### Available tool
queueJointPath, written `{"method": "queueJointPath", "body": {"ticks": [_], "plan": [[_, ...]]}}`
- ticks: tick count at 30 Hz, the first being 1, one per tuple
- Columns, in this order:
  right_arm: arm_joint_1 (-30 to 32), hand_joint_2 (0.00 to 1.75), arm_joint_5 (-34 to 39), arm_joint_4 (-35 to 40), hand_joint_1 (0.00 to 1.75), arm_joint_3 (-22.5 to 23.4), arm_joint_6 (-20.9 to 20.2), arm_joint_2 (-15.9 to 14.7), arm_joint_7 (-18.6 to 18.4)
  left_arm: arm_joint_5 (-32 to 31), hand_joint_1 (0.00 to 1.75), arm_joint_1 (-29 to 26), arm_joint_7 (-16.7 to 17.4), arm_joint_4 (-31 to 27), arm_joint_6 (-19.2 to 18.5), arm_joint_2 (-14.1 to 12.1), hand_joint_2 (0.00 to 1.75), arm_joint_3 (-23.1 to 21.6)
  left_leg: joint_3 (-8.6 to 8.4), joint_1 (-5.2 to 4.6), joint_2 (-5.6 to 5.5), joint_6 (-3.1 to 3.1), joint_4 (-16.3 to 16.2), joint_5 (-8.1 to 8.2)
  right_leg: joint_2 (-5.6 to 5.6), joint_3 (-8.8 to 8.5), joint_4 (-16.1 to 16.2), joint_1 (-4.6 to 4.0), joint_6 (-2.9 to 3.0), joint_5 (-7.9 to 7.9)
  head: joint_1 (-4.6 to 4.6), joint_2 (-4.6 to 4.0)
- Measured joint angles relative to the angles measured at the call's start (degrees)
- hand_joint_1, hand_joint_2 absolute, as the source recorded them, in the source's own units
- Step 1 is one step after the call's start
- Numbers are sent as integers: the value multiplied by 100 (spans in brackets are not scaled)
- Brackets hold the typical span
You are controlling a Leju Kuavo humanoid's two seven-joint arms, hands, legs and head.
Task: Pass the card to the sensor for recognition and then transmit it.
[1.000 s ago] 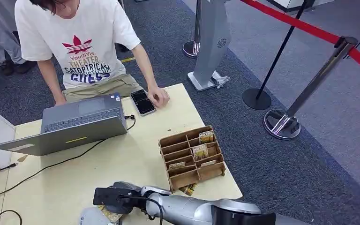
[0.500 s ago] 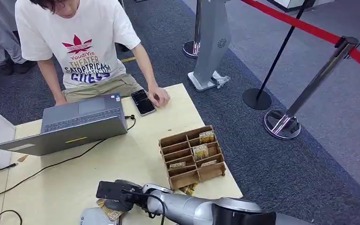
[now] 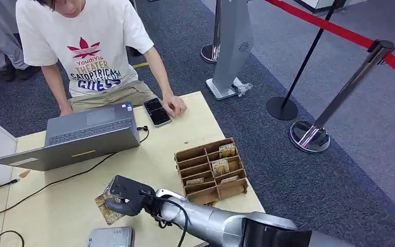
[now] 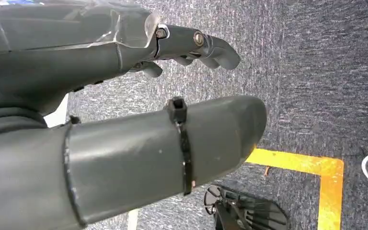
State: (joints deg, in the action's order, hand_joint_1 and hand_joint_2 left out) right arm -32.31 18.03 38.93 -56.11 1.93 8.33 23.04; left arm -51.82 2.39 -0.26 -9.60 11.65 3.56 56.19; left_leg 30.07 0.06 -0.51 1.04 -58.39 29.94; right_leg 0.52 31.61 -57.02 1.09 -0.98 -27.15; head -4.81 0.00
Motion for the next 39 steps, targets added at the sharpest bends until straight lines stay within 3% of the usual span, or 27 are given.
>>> {"method": "queueJointPath", "body": {"ticks": [5,7,9,15,20,29,34,39], "plan": [[7,175,13,31,175,11,20,-9,26,5,0,0,-2,0,0,0,0,2,0,0,0,0,0,0,0,0,0,0,0,0,0,0],[100,175,179,551,175,147,269,-162,170,44,0,-7,-57,0,2,2,0,53,2,0,-1,0,0,0,-1,2,0,0,0,0,2,0],[344,175,45,2176,175,693,813,-636,245,74,0,-42,-90,0,13,2,0,120,6,-1,-1,0,0,0,-1,4,1,1,0,0,0,0],[415,175,-280,3400,175,1407,1247,-894,487,-44,0,-33,-116,0,2,13,0,129,6,-2,-2,0,0,0,-1,6,1,1,0,1,2,0],[401,175,-618,3892,175,2019,1363,-942,500,-144,0,-8,-116,0,-17,33,0,127,6,-1,-2,0,0,0,-2,6,0,0,0,1,0,0],[-234,175,-1249,3479,175,2796,1757,-876,406,-256,0,46,-44,0,-44,63,0,96,7,-1,-2,0,0,-1,-1,5,-1,0,0,2,2,0],[-659,175,-2014,2766,175,2937,2512,-758,586,-253,0,78,-9,0,-9,103,0,96,8,-1,-2,0,0,-1,-1,5,-2,0,0,2,2,0],[-857,175,-2227,2267,175,2951,2694,-640,666,-251,0,87,15,0,13,122,0,96,8,0,-4,0,0,-1,-2,6,-2,0,0,1,2,0]]}}
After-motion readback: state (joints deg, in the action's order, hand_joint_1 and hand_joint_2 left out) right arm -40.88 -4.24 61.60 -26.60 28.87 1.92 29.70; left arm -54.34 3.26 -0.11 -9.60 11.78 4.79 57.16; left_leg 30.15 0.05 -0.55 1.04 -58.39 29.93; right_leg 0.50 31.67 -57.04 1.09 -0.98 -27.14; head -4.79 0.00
